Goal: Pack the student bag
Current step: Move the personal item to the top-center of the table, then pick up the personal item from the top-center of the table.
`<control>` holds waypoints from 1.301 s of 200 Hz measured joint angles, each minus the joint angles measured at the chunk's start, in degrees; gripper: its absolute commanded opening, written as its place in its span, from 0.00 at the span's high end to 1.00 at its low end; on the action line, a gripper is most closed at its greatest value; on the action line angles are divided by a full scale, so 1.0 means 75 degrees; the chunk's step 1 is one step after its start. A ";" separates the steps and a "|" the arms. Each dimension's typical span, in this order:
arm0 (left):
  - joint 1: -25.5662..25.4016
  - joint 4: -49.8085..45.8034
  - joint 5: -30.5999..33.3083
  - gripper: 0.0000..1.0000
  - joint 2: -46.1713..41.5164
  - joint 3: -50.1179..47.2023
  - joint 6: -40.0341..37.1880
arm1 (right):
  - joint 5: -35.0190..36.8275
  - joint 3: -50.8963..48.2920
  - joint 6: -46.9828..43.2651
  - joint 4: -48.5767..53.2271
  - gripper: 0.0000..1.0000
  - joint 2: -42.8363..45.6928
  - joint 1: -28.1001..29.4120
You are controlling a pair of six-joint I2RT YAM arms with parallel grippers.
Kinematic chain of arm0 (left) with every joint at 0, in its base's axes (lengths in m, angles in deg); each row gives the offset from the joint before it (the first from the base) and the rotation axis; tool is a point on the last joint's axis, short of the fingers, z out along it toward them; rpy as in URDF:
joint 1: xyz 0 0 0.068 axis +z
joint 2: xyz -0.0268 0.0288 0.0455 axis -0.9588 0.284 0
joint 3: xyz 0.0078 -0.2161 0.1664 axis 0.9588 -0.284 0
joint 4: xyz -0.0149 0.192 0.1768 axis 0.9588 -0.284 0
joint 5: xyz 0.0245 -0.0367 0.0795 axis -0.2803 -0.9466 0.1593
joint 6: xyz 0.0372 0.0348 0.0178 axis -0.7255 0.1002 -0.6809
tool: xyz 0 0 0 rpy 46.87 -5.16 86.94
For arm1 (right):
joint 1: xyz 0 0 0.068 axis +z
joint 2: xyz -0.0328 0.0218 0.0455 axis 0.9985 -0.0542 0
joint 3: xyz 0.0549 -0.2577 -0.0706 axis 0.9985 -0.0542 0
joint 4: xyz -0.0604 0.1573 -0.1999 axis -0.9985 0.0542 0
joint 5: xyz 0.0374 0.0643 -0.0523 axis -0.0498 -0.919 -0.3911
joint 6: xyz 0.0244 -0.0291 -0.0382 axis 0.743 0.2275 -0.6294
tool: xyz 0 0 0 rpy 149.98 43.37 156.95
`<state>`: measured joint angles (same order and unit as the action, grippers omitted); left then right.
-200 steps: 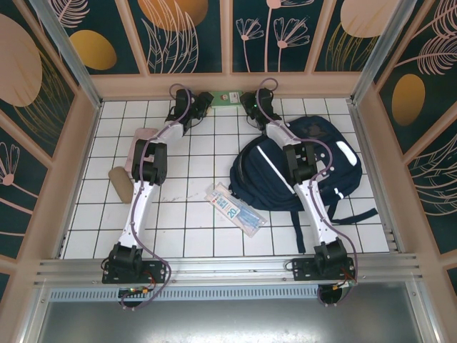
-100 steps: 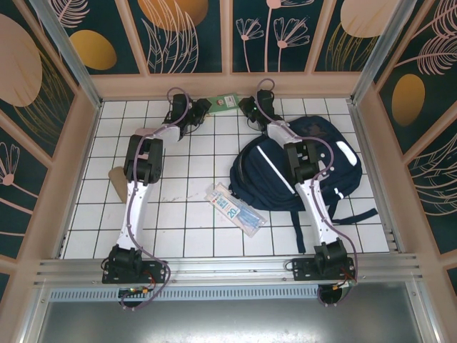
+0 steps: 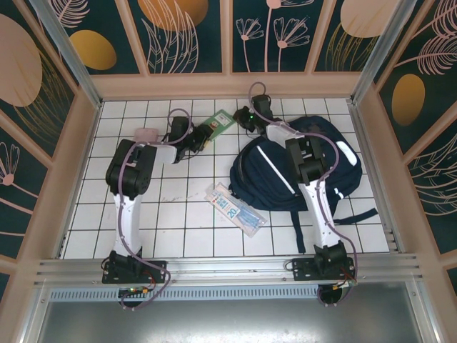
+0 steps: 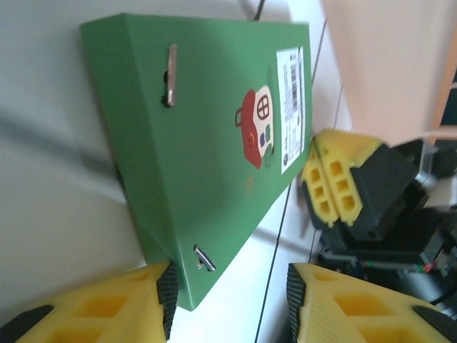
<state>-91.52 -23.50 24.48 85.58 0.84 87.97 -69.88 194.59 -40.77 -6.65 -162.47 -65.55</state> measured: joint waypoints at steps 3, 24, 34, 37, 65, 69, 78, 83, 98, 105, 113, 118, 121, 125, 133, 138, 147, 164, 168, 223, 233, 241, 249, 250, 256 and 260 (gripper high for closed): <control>-0.0012 -0.0003 -0.0003 0.52 -0.0149 -0.0195 -0.0006 | 0.0003 -0.0122 -0.0023 0.0020 0.84 0.0093 0.0038; -0.0050 -0.0166 0.0017 0.48 -0.1046 -0.1303 -0.0105 | 0.0029 -0.0790 -0.0306 0.0309 0.76 0.0659 0.0373; -0.0058 -0.0344 0.0032 0.47 -0.1425 -0.1644 -0.0169 | 0.0009 -0.0953 -0.0458 0.0536 0.72 0.0866 0.0530; -0.0061 -0.0402 0.0029 0.47 -0.1513 -0.1699 -0.0201 | -0.0003 -0.0982 -0.0504 0.0641 0.72 0.0938 0.0586; -0.0140 -0.1023 0.0128 0.44 -0.2317 -0.1821 -0.0562 | 0.0064 -0.1046 -0.1026 0.1545 0.65 0.1469 0.1014; -0.0146 -0.1125 0.0169 0.44 -0.2436 -0.1821 -0.0647 | 0.0117 -0.1046 -0.1087 0.1679 0.64 0.1588 0.1055; -0.0157 -0.1343 0.0262 0.44 -0.2702 -0.1818 -0.0793 | 0.0207 -0.1064 -0.1274 0.1923 0.63 0.1821 0.1107; -0.0163 -0.1457 0.0329 0.44 -0.2824 -0.1818 -0.0880 | 0.0291 -0.1087 -0.1355 0.2046 0.62 0.1967 0.1116; -0.0166 -0.1836 0.0565 0.45 -0.3040 -0.1760 -0.1096 | 0.0632 -0.1288 -0.1647 0.2378 0.61 0.2530 0.1102; -0.0163 -0.2011 0.0653 0.46 -0.3042 -0.1696 -0.1177 | 0.0828 -0.1419 -0.1807 0.2509 0.60 0.2818 0.1093; -0.0163 -0.2212 0.0764 0.46 -0.3005 -0.1629 -0.1253 | 0.1072 -0.1626 -0.1985 0.2649 0.58 0.3182 0.1081; -0.0163 -0.2334 0.0819 0.46 -0.2964 -0.1591 -0.1294 | 0.1262 -0.1769 -0.2066 0.2716 0.58 0.3427 0.1075; -0.0163 -0.2398 0.0836 0.47 -0.2940 -0.1571 -0.1311 | 0.1335 -0.1859 -0.2154 0.2763 0.57 0.3555 0.1075; -0.0163 -0.2465 0.0895 0.47 -0.2894 -0.1539 -0.1320 | 0.1495 -0.1979 -0.2218 0.2824 0.56 0.3742 0.1075; -0.0163 -0.2611 0.0994 0.47 -0.2786 -0.1460 -0.1370 | 0.1734 -0.2264 -0.2384 0.2917 0.53 0.4132 0.1084; -0.0163 -0.2696 0.1043 0.46 -0.2687 -0.1396 -0.1411 | 0.1923 -0.2445 -0.2454 0.2996 0.51 0.4389 0.1084; -0.0163 -0.2865 0.1142 0.44 -0.2509 -0.1236 -0.1495 | 0.2151 -0.2792 -0.2667 0.3112 0.48 0.4841 0.1084; -0.0160 -0.3279 0.1393 0.42 -0.2078 -0.0729 -0.1915 | 0.2445 -0.3357 -0.2946 0.3279 0.47 0.5549 0.1084; -0.0152 -0.3386 0.1443 0.42 -0.1973 -0.0560 -0.2002 | 0.2460 -0.3468 -0.3019 0.3325 0.47 0.5686 0.1084; 0.0169 -0.3955 0.1728 0.42 -0.1413 0.0539 -0.2766 | 0.2218 -0.4377 -0.3249 0.3200 0.40 0.5799 0.1084; 0.0227 -0.3914 0.1690 0.41 -0.1413 0.0449 -0.2687 | 0.2177 -0.4156 -0.3319 0.3162 0.39 0.5418 0.1084; 0.0254 -0.3815 0.1617 0.39 -0.1425 0.0291 -0.2576 | 0.2148 -0.3803 -0.3389 0.3168 0.39 0.4980 0.1084; 0.0254 -0.3684 0.1571 0.38 -0.1440 0.0090 -0.2428 | 0.2098 -0.3343 -0.3436 0.3147 0.39 0.4465 0.1081; 0.0254 -0.3666 0.1545 0.37 -0.1445 0.0044 -0.2387 | 0.2081 -0.3249 -0.3453 0.3130 0.39 0.4363 0.1081; 0.0254 -0.3555 0.1495 0.36 -0.1460 -0.0149 -0.2215 | 0.2060 -0.2853 -0.3483 0.3124 0.40 0.3955 0.1081; 0.0254 -0.3491 0.1443 0.36 -0.1469 -0.0277 -0.2081 | 0.2037 -0.2600 -0.3512 0.3133 0.39 0.3707 0.1081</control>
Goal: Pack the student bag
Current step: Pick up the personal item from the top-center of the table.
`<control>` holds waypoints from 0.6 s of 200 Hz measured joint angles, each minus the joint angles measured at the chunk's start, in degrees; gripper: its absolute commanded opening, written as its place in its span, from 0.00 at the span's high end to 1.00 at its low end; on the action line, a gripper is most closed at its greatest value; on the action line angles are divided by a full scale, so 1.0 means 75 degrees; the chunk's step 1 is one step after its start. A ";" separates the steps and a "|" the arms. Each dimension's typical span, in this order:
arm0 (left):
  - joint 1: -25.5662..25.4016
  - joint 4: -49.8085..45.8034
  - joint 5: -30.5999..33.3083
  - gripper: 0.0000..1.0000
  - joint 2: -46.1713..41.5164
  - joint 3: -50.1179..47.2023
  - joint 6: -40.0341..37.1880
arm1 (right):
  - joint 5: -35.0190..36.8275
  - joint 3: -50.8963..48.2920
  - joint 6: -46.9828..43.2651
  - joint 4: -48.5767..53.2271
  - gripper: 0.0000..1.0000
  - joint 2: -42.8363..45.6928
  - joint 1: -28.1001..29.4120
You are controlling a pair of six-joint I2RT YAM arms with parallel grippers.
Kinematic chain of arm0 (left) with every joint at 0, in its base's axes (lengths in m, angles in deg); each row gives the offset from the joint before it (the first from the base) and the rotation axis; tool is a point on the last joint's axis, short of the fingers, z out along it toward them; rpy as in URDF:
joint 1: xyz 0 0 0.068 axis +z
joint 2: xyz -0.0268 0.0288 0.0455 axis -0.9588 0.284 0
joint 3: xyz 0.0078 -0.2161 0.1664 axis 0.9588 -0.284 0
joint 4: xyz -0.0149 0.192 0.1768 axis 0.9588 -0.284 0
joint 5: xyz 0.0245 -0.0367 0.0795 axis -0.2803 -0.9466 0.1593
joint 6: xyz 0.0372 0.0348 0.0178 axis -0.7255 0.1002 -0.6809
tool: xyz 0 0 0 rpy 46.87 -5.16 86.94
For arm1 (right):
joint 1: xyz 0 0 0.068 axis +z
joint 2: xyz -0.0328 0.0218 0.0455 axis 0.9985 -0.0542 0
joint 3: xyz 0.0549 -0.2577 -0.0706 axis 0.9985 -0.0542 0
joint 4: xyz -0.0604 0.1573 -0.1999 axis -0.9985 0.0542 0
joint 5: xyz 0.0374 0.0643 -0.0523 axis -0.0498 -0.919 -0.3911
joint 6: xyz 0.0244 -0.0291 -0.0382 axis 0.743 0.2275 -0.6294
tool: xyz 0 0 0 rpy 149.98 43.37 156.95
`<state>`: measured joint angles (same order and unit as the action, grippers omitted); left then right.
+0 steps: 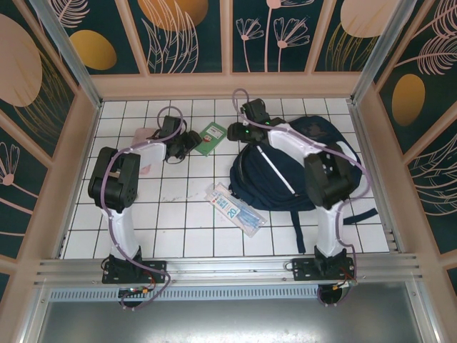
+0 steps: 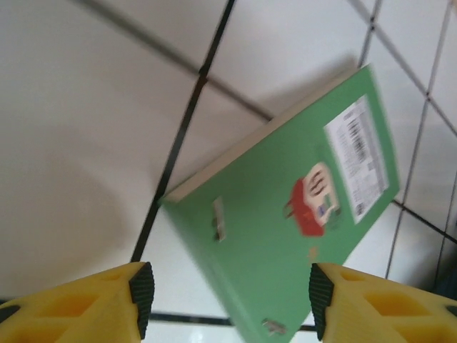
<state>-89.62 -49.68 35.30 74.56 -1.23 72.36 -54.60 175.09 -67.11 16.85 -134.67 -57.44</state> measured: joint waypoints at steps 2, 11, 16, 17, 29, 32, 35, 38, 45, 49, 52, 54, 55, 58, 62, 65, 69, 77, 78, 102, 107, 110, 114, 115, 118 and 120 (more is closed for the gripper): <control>-0.0003 0.0029 -0.0015 0.36 0.0000 -0.0067 0.0052 | 0.0003 0.0143 -0.0015 -0.0003 0.40 -0.0131 0.0000; -0.0009 0.0268 -0.0090 0.36 -0.0003 -0.0326 0.0323 | -0.0041 0.0769 -0.0093 -0.0058 0.40 -0.0743 -0.0006; -0.0009 0.0358 -0.0117 0.36 -0.0052 -0.0367 0.0446 | -0.0047 0.1058 -0.0108 -0.0061 0.40 -0.1008 -0.0009; -0.0006 0.0385 -0.0143 0.36 -0.0064 -0.0385 0.0495 | -0.0052 0.1099 -0.0111 -0.0064 0.40 -0.1049 -0.0009; 0.0006 0.0560 -0.0262 0.36 -0.0143 -0.0510 0.0796 | -0.0096 0.1786 -0.0163 -0.0023 0.40 -0.1661 -0.0020; 0.0006 0.0583 -0.0283 0.36 -0.0143 -0.0533 0.0857 | -0.0125 0.1929 -0.0172 -0.0029 0.40 -0.1798 -0.0029; -0.0003 0.0609 -0.0297 0.36 -0.0143 -0.0557 0.0912 | -0.0122 0.2072 -0.0181 -0.0023 0.40 -0.1912 -0.0029; -0.0006 0.0629 -0.0312 0.36 -0.0143 -0.0583 0.0970 | -0.0149 0.2221 -0.0195 -0.0020 0.40 -0.2049 -0.0041; -0.0009 0.0720 -0.0309 0.35 -0.0146 -0.0638 0.1052 | -0.0184 0.2591 -0.0233 0.0017 0.39 -0.2337 -0.0064; -0.0009 0.0758 -0.0332 0.36 -0.0157 -0.0653 0.1110 | -0.0201 0.2818 -0.0254 0.0058 0.39 -0.2500 -0.0079; -0.0006 0.0781 -0.0344 0.35 -0.0157 -0.0664 0.1154 | -0.0221 0.2978 -0.0265 0.0087 0.39 -0.2626 -0.0093; -0.0006 0.0793 -0.0344 0.35 -0.0157 -0.0673 0.1183 | -0.0242 0.3107 -0.0286 0.0114 0.39 -0.2702 -0.0105; -0.0006 0.0801 -0.0347 0.35 -0.0157 -0.0676 0.1192 | -0.0248 0.3147 -0.0286 0.0117 0.39 -0.2728 -0.0111; -0.0006 0.0816 -0.0341 0.36 -0.0157 -0.0682 0.1218 | -0.0283 0.3314 -0.0291 0.0128 0.38 -0.2850 -0.0128; -0.0006 0.0836 -0.0344 0.35 -0.0157 -0.0688 0.1268 | -0.0323 0.3573 -0.0309 0.0184 0.38 -0.3013 -0.0154; -0.0003 0.0836 -0.0347 0.35 -0.0157 -0.0688 0.1294 | -0.0376 0.3783 -0.0318 0.0210 0.38 -0.3165 -0.0181; 0.0000 0.0851 -0.0347 0.36 -0.0157 -0.0688 0.1332 | -0.0414 0.4004 -0.0332 0.0256 0.38 -0.3293 -0.0207; -0.0003 0.0871 -0.0347 0.35 -0.0157 -0.0691 0.1402 | -0.0542 0.4441 -0.0358 0.0335 0.38 -0.3587 -0.0274; -0.0003 0.0871 -0.0347 0.35 -0.0157 -0.0691 0.1408 | -0.0557 0.4476 -0.0361 0.0338 0.38 -0.3617 -0.0280; -0.0009 0.0877 -0.0385 0.35 -0.0157 -0.0691 0.1562 | -0.1000 0.5015 -0.0463 0.0452 0.39 -0.4121 -0.0446; -0.0009 0.0877 -0.0391 0.35 -0.0157 -0.0691 0.1585 | -0.1090 0.5015 -0.0495 0.0490 0.39 -0.4173 -0.0469; -0.0009 0.0877 -0.0402 0.35 -0.0157 -0.0691 0.1591 | -0.1145 0.5015 -0.0504 0.0510 0.40 -0.4202 -0.0481; -0.0009 0.0874 -0.0405 0.35 -0.0154 -0.0688 0.1609 | -0.1195 0.5015 -0.0533 0.0519 0.40 -0.4246 -0.0487; -0.0009 0.0871 -0.0405 0.35 -0.0154 -0.0688 0.1612 | -0.1189 0.5015 -0.0551 0.0516 0.40 -0.4252 -0.0487; -0.0009 0.0871 -0.0405 0.35 -0.0149 -0.0688 0.1609 | -0.1218 0.5015 -0.0562 0.0510 0.40 -0.4269 -0.0487; -0.0009 0.0871 -0.0405 0.35 -0.0143 -0.0685 0.1612 | -0.1227 0.5015 -0.0565 0.0513 0.41 -0.4269 -0.0493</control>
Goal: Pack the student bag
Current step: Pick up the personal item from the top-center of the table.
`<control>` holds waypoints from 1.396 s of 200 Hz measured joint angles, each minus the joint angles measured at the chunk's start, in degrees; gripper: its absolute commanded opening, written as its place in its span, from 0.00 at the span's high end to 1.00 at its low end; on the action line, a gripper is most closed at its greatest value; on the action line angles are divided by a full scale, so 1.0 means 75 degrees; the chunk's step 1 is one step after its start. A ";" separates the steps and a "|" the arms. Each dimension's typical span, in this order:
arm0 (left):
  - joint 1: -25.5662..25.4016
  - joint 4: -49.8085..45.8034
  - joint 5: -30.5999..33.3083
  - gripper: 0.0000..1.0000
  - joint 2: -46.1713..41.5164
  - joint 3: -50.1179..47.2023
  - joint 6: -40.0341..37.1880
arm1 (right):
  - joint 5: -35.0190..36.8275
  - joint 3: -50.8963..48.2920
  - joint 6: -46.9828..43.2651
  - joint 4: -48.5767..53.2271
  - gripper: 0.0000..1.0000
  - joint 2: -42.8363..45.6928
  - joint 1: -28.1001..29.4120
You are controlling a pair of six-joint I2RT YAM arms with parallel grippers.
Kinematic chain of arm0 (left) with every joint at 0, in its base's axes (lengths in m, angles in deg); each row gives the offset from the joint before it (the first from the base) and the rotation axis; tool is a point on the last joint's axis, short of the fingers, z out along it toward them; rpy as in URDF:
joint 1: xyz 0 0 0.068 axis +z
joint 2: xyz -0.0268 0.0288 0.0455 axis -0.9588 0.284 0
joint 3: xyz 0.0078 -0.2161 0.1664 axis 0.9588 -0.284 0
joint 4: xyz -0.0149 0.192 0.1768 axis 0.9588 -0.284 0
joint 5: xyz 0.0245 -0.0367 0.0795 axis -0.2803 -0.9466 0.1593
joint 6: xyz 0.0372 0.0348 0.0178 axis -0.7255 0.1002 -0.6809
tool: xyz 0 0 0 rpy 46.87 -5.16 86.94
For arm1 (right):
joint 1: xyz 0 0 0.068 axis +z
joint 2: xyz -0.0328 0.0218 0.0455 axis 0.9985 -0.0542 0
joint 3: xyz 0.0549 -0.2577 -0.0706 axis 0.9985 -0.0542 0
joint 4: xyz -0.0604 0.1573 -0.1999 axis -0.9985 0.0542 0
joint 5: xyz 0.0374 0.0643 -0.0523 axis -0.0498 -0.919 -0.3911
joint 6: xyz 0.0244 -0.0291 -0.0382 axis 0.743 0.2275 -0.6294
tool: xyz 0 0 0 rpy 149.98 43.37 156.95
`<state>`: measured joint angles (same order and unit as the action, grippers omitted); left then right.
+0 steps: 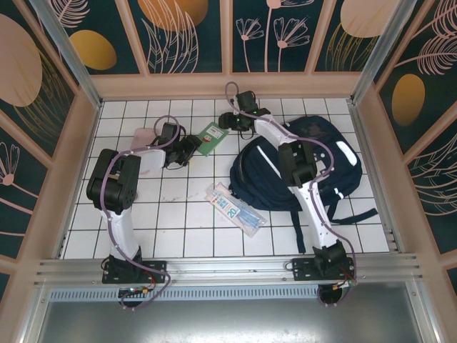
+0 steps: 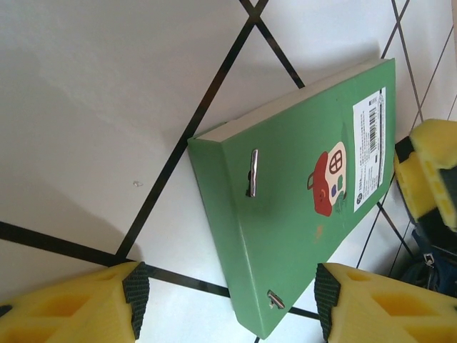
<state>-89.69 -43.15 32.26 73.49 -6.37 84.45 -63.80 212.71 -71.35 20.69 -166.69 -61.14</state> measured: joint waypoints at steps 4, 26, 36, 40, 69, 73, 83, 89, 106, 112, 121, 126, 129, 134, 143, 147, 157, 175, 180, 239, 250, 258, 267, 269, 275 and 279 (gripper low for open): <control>0.0000 -0.0003 -0.0003 0.35 0.0003 0.0009 0.0003 | -0.0067 0.0000 -0.0003 0.0000 0.42 0.0003 -0.0003; 0.0003 -0.0064 -0.0052 0.35 0.0096 0.0137 0.0032 | -0.0504 -0.0023 -0.0125 0.0006 0.53 -0.0009 0.0029; 0.0000 -0.0038 -0.0055 0.35 0.0149 0.0189 0.0032 | -0.0714 -0.0076 -0.0119 0.0029 0.59 -0.0009 0.0076; 0.0003 -0.0038 -0.0070 0.35 0.0166 0.0210 0.0052 | -0.0781 -0.0096 -0.0166 0.0020 0.60 -0.0009 0.0090; 0.0009 0.0087 -0.0152 0.37 0.0219 0.0221 0.0061 | -0.1189 -0.0624 -0.0192 -0.0245 0.62 0.0204 0.0160; 0.0009 0.0137 -0.0175 0.37 0.0239 0.0221 0.0058 | -0.1241 -0.0740 -0.0181 -0.0297 0.62 0.0265 0.0175; 0.0009 0.0259 -0.0219 0.38 0.0277 0.0221 0.0067 | -0.1343 -0.1145 -0.0160 -0.0455 0.63 0.0475 0.0230; 0.0020 0.0306 -0.0251 0.39 0.0277 0.0198 0.0085 | -0.1349 -0.1352 -0.0134 -0.0548 0.63 0.0592 0.0248; 0.0076 0.0714 -0.0405 0.40 0.0242 -0.0026 0.0178 | -0.1358 -0.1792 -0.0070 -0.0699 0.63 0.0831 0.0239; 0.0093 0.0935 -0.0446 0.41 0.0219 -0.0152 0.0198 | -0.1355 -0.1874 -0.0050 -0.0734 0.63 0.0871 0.0236; 0.0117 0.1329 -0.0498 0.42 0.0154 -0.0382 0.0224 | -0.1355 -0.1926 -0.0017 -0.0781 0.63 0.0895 0.0233; 0.0119 0.1562 -0.0519 0.42 0.0140 -0.0507 0.0227 | -0.1355 -0.1938 0.0012 -0.0799 0.63 0.0898 0.0233; 0.0125 0.1690 -0.0525 0.42 0.0131 -0.0571 0.0227 | -0.1355 -0.1941 0.0012 -0.0810 0.63 0.0898 0.0233; 0.0131 0.1868 -0.0554 0.43 0.0119 -0.0659 0.0221 | -0.1355 -0.1947 0.0041 -0.0813 0.63 0.0898 0.0230; 0.0146 0.2189 -0.0618 0.43 0.0114 -0.0801 0.0224 | -0.1349 -0.1973 0.0067 -0.0842 0.63 0.0912 0.0230; 0.0160 0.2314 -0.0662 0.43 0.0114 -0.0851 0.0227 | -0.1346 -0.1988 0.0073 -0.0842 0.63 0.0924 0.0230; 0.0181 0.2591 -0.0711 0.45 0.0114 -0.0956 0.0224 | -0.1343 -0.2052 0.0090 -0.0874 0.63 0.0962 0.0221; 0.0204 0.3040 -0.0778 0.46 0.0119 -0.1105 0.0262 | -0.1323 -0.2154 0.0131 -0.0880 0.63 0.1023 0.0207; 0.0213 0.3153 -0.0796 0.47 0.0128 -0.1139 0.0283 | -0.1317 -0.2171 0.0154 -0.0892 0.63 0.1040 0.0201; 0.0289 0.5053 -0.1116 0.47 0.0382 -0.1693 0.0898 | -0.1309 -0.2433 0.0353 -0.0947 0.62 0.1204 0.0111; 0.0323 0.5485 -0.1256 0.47 0.0568 -0.1687 0.1110 | -0.1311 -0.2436 0.0402 -0.0944 0.61 0.1207 0.0076; 0.0341 0.5718 -0.1317 0.47 0.0694 -0.1684 0.1227 | -0.1320 -0.2436 0.0440 -0.0944 0.61 0.1207 0.0055; 0.0350 0.5887 -0.1367 0.46 0.0810 -0.1684 0.1349 | -0.1323 -0.2439 0.0472 -0.0947 0.61 0.1207 0.0041; 0.0353 0.5907 -0.1378 0.46 0.0825 -0.1684 0.1367 | -0.1323 -0.2439 0.0469 -0.0947 0.61 0.1207 0.0041; 0.0361 0.5951 -0.1411 0.46 0.0871 -0.1684 0.1413 | -0.1326 -0.2439 0.0475 -0.0947 0.62 0.1207 0.0035; 0.0364 0.5960 -0.1437 0.46 0.0895 -0.1682 0.1443 | -0.1326 -0.2439 0.0478 -0.0947 0.61 0.1207 0.0035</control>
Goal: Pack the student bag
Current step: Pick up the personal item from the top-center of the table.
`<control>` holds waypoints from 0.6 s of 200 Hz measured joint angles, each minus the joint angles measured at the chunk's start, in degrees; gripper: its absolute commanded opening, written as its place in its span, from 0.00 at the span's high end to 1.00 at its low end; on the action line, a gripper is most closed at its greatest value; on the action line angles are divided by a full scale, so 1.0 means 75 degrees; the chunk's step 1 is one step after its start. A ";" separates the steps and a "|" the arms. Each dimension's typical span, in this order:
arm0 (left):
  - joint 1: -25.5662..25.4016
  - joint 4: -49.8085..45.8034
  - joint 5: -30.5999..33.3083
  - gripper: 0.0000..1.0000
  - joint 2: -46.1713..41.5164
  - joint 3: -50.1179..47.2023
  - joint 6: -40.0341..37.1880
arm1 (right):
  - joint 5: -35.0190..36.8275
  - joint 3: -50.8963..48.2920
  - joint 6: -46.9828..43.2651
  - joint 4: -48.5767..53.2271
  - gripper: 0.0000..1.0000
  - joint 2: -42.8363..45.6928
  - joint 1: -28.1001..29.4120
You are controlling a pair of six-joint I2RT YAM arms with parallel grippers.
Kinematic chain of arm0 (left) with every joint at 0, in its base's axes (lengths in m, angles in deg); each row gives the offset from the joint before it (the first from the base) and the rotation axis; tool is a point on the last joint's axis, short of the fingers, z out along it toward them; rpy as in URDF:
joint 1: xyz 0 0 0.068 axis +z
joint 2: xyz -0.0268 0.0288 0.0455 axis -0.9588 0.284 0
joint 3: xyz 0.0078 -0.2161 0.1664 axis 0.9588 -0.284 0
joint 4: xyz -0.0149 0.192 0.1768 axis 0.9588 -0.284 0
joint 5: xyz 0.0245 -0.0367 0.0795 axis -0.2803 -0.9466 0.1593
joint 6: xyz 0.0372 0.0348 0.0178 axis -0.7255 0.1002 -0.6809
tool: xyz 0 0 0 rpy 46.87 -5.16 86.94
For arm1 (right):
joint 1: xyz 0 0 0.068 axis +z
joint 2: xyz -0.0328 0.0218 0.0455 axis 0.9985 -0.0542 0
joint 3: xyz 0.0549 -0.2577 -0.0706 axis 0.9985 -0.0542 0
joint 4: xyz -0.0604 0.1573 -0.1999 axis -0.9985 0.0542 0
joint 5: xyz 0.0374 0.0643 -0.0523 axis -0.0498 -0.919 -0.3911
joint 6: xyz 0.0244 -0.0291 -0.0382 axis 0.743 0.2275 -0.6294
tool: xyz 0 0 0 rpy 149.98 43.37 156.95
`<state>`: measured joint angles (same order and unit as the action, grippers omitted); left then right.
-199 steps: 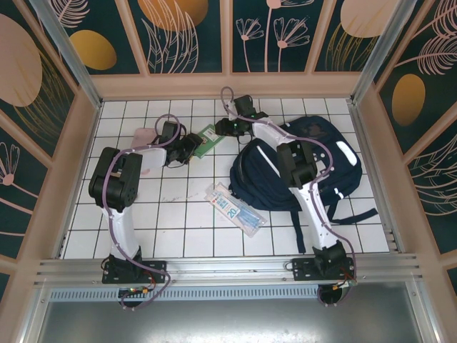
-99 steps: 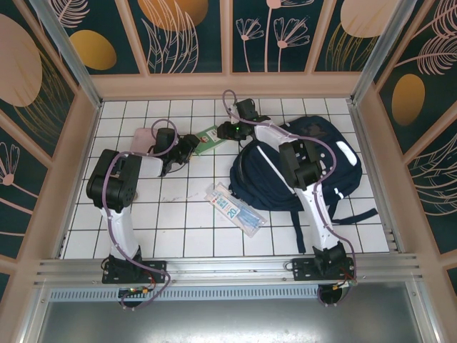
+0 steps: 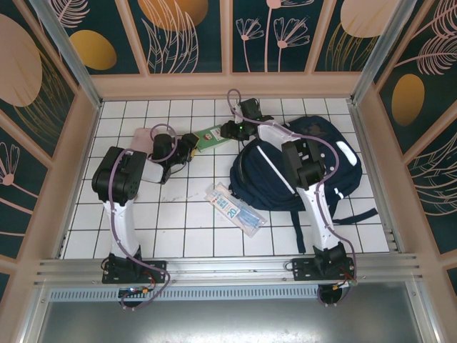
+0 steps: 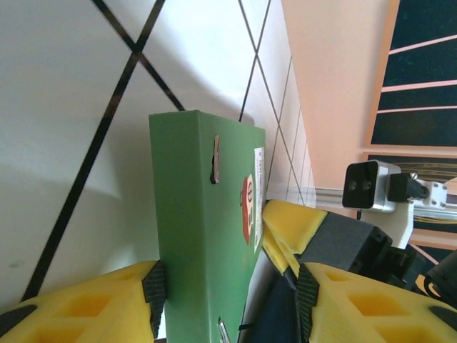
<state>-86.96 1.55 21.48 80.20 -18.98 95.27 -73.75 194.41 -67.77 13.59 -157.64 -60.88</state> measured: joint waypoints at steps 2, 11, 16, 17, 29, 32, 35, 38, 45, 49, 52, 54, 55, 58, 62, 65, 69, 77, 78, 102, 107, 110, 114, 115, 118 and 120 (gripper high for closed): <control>0.0006 0.0003 -0.0012 0.46 0.0009 0.0000 0.0015 | 0.0003 0.0000 0.0000 0.0000 0.61 0.0000 0.0000; 0.0012 0.0000 -0.0055 0.46 0.0023 0.0017 0.0044 | 0.0000 0.0000 0.0009 0.0000 0.61 0.0000 -0.0003; 0.0017 0.0006 -0.0070 0.46 0.0026 0.0029 0.0073 | 0.0003 0.0000 0.0015 0.0000 0.61 0.0000 -0.0009; 0.0017 0.0009 -0.0079 0.46 0.0029 0.0038 0.0079 | 0.0003 0.0000 0.0017 0.0000 0.61 0.0000 -0.0009; 0.0035 0.0195 -0.0154 0.47 0.0087 0.0067 0.0254 | -0.0003 0.0000 0.0023 0.0000 0.61 0.0000 -0.0026; 0.0041 0.0289 -0.0178 0.47 0.0108 0.0067 0.0289 | 0.0000 0.0000 0.0023 0.0000 0.61 0.0000 -0.0032; 0.0050 0.0408 -0.0204 0.47 0.0149 0.0067 0.0391 | 0.0000 0.0000 0.0026 0.0000 0.61 0.0000 -0.0041; 0.0055 0.0548 -0.0224 0.47 0.0189 0.0067 0.0472 | -0.0003 0.0000 0.0026 0.0000 0.61 0.0000 -0.0047; 0.0067 0.0959 -0.0254 0.47 0.0326 0.0067 0.0740 | -0.0003 0.0000 0.0050 0.0000 0.61 0.0000 -0.0070; 0.0076 0.1291 -0.0280 0.47 0.0455 0.0070 0.0970 | -0.0003 0.0000 0.0055 0.0000 0.61 0.0000 -0.0082; 0.0082 0.1550 -0.0283 0.47 0.0536 0.0070 0.1090 | -0.0003 0.0000 0.0058 0.0000 0.61 0.0000 -0.0093; 0.0082 0.1664 -0.0297 0.47 0.0580 0.0070 0.1169 | -0.0009 0.0000 0.0067 0.0000 0.61 0.0000 -0.0099; 0.0082 0.1772 -0.0338 0.47 0.0629 0.0076 0.1271 | -0.0023 0.0000 0.0073 0.0000 0.61 0.0000 -0.0102; 0.0082 0.1990 -0.0414 0.48 0.0726 0.0102 0.1411 | -0.0099 0.0000 0.0079 0.0003 0.61 0.0000 -0.0111; 0.0055 0.2250 -0.0522 0.47 0.0854 0.0146 0.1594 | -0.0146 0.0000 0.0073 0.0003 0.61 0.0000 -0.0105; 0.0029 0.2404 -0.0586 0.47 0.0941 0.0184 0.1705 | -0.0149 0.0000 0.0079 0.0000 0.61 0.0000 -0.0090; -0.0009 0.2576 -0.0688 0.47 0.1035 0.0230 0.1830 | -0.0227 0.0000 0.0087 0.0012 0.61 0.0000 -0.0087; -0.0090 0.2681 -0.0836 0.47 0.1128 0.0303 0.1955 | -0.0323 0.0000 0.0111 0.0032 0.61 0.0000 -0.0047; -0.0099 0.2681 -0.0848 0.47 0.1128 0.0306 0.1955 | -0.0344 0.0000 0.0108 0.0038 0.61 0.0000 -0.0035; -0.0204 0.2238 -0.1122 0.49 0.1020 0.0338 0.1702 | -0.0458 -0.0006 0.0137 0.0085 0.61 0.0000 0.0052; -0.0201 0.2040 -0.1163 0.50 0.0979 0.0361 0.1588 | -0.0458 -0.0020 0.0134 0.0076 0.61 0.0000 0.0058; -0.0201 0.1894 -0.1169 0.51 0.0950 0.0388 0.1504 | -0.0460 -0.0020 0.0137 0.0079 0.61 0.0000 0.0058; -0.0201 0.1667 -0.1198 0.52 0.0903 0.0446 0.1367 | -0.0478 -0.0020 0.0137 0.0079 0.61 0.0000 0.0058; -0.0201 0.1623 -0.1195 0.53 0.0895 0.0458 0.1338 | -0.0478 -0.0020 0.0137 0.0082 0.60 0.0000 0.0058; -0.0201 0.1434 -0.1201 0.53 0.0860 0.0507 0.1244 | -0.0481 -0.0020 0.0137 0.0079 0.60 0.0000 0.0058; -0.0201 0.1349 -0.1207 0.54 0.0842 0.0530 0.1192 | -0.0481 -0.0020 0.0137 0.0079 0.60 0.0000 0.0058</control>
<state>-88.46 11.67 12.44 86.52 -15.00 104.21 -77.35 194.26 -66.74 14.18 -157.64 -60.44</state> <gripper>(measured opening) 0.490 0.394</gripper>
